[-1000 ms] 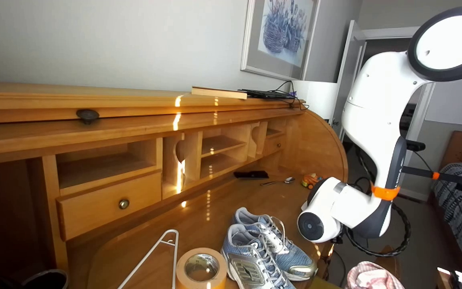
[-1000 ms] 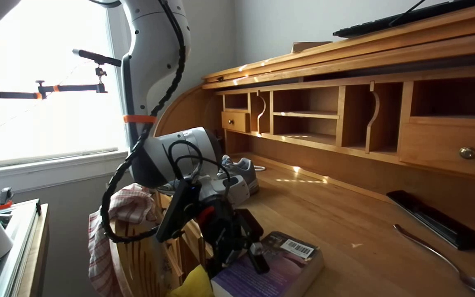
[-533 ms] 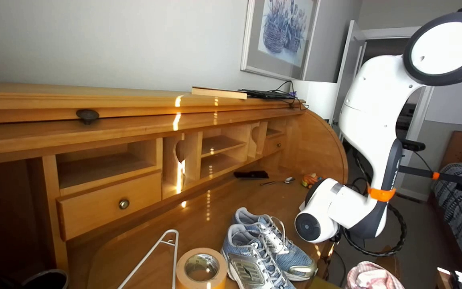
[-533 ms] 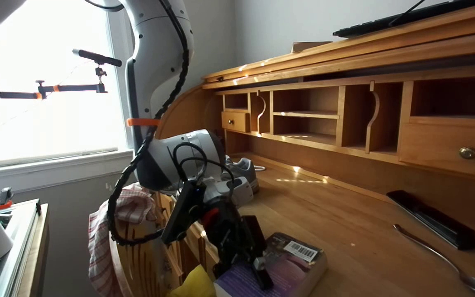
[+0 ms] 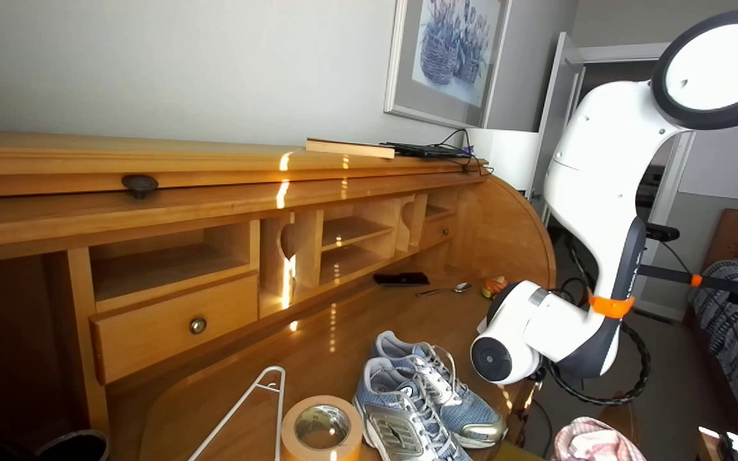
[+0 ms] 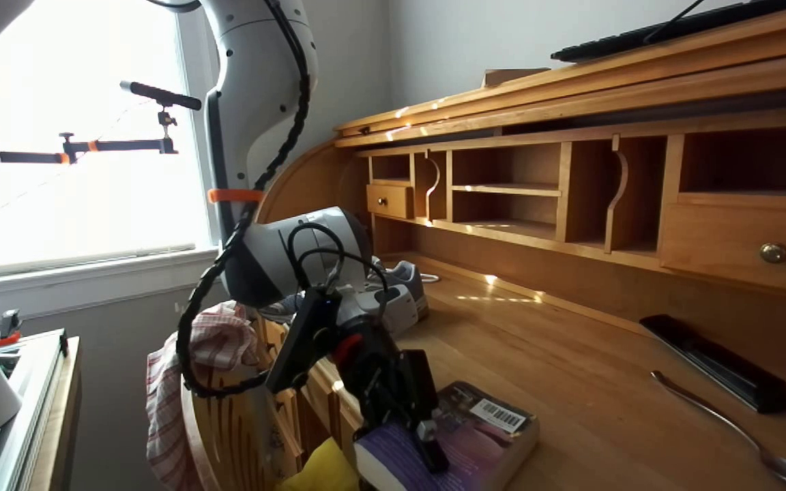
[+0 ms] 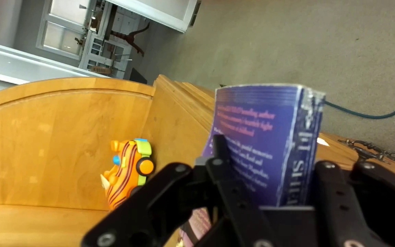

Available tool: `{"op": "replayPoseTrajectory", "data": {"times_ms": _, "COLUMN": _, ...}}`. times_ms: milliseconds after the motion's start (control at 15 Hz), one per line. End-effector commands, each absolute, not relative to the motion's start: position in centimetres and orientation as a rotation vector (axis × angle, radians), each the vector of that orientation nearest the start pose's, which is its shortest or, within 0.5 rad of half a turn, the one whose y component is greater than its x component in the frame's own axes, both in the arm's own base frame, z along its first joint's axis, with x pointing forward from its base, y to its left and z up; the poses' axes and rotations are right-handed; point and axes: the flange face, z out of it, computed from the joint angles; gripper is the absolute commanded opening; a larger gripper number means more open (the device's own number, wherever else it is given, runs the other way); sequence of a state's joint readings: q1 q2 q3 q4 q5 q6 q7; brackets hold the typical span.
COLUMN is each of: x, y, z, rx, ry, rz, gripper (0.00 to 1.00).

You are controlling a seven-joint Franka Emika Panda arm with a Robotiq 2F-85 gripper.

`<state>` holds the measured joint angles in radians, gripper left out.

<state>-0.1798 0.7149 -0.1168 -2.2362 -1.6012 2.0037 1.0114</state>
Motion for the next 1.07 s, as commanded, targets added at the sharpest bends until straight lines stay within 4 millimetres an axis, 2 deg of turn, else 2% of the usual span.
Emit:
{"op": "replayPoseTrajectory", "data": {"times_ms": 0, "x": 39.9, "y": -17.8, "z": 5.6, "rx": 2.003, "ry": 0.301, "rz": -0.319, "gripper": 0.09}}
{"op": "replayPoseTrajectory", "data": {"times_ms": 1000, "x": 39.2, "y": -13.1, "z": 12.0, "rx": 1.932, "ry": 0.398, "rz": -0.095, "gripper": 0.09}}
